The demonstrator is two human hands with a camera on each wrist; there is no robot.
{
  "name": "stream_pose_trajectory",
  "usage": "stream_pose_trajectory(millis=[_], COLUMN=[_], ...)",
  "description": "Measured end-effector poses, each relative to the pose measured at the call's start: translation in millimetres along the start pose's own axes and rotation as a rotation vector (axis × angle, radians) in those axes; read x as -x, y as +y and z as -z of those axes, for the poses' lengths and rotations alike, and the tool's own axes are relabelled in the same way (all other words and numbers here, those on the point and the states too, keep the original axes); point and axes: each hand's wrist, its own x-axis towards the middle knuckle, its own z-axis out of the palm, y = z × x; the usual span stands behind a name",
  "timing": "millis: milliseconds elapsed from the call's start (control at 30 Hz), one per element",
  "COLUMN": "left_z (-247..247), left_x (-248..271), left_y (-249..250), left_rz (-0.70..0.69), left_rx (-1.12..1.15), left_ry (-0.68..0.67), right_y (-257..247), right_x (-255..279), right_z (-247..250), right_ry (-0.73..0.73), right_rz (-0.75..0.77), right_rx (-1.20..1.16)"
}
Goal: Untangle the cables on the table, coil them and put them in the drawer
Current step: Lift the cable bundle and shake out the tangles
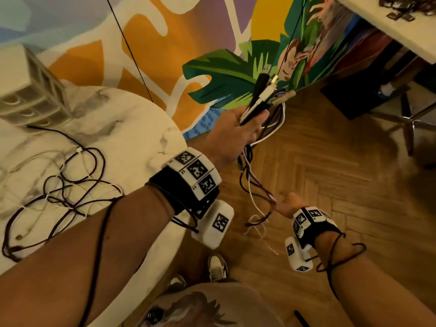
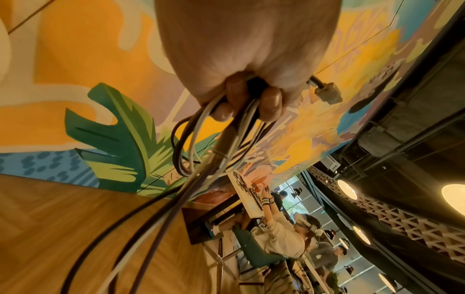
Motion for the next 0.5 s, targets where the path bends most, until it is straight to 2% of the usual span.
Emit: stream_pose_trajectory(millis=[33,100,167,233,333,500], left_z=[-3.1,-9.5,-13.8,-14.3,-7.6,9.9], left_x=[0.0,0.3,1.6,2.2,1.6,0.9], left_y=[-3.2,-9.0,-13.6,-16.7,-16.8,-21.6], left_rz=[0.010,0.028,0.043,0.047,0.041,0.052], left_rx=[0.000,-0.003,-0.020,-0.055,-0.094,-0.083], left_ry=[-0.010,-0.029,-0.034,-0.022,0.016,0.049], right_y=[-11.0,-39.4,-71.9,-98.6,-116.1,-119.4], right_x=[11.8,46.3,80.9,101.2,110.1,119.3], right_z=[8.2,29.9,49.3,56.3,50.5,51.7], right_ry=[0.012,0.006,-0.049,-0.049,-0.077,-0.292], right_rz=[0.084,0.354,0.616,0.764,0.832,0.879], right_rx=[0.011,-0.057,-0.272,-0.401,-0.499,-0.584])
